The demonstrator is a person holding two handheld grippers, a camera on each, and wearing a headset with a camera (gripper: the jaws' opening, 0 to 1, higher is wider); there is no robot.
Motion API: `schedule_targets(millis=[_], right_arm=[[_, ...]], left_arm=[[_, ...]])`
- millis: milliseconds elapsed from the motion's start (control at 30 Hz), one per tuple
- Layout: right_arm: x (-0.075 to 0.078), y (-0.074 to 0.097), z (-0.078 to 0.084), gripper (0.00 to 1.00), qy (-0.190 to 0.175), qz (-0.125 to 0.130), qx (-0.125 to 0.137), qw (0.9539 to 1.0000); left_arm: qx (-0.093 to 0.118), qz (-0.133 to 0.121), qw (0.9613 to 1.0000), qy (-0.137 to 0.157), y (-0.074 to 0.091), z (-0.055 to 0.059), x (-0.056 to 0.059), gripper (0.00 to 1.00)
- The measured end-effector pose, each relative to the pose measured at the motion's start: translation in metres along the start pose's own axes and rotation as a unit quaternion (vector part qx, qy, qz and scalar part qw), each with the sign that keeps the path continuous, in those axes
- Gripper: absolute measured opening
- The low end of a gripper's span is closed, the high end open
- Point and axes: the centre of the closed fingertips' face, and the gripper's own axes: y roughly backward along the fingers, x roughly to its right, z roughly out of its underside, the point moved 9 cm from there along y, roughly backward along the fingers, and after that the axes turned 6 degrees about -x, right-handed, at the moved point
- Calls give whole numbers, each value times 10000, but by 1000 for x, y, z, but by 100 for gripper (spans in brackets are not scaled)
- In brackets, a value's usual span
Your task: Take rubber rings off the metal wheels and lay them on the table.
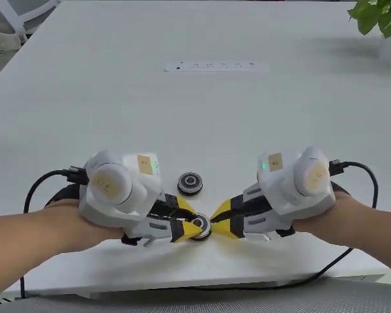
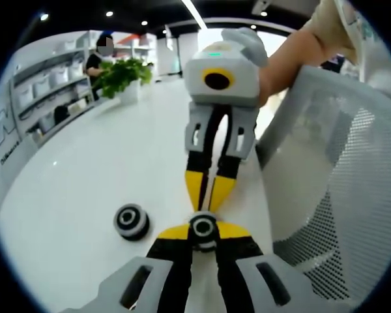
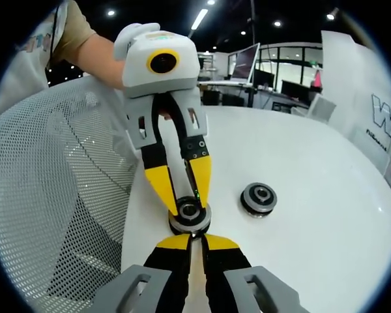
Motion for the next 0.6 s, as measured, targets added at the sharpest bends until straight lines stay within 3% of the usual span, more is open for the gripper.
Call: schedule_targets(millis=[133, 433, 533, 600], right_arm=[[3, 0, 3, 4, -814, -180, 106, 9965], [3, 0, 4, 4, -1013, -223, 79, 9946], [4, -1, 5, 3, -1555, -365, 70, 9871], [6, 0, 6, 2, -1636, -381, 102, 9857]], left_arm=[[-1, 1, 10000, 0, 0, 0, 0, 13], [6, 1, 10000, 24, 0, 0, 1, 13], [2, 5, 10000, 38, 0, 0, 0, 13], [-1, 2, 10000, 30, 0, 0, 1, 13]])
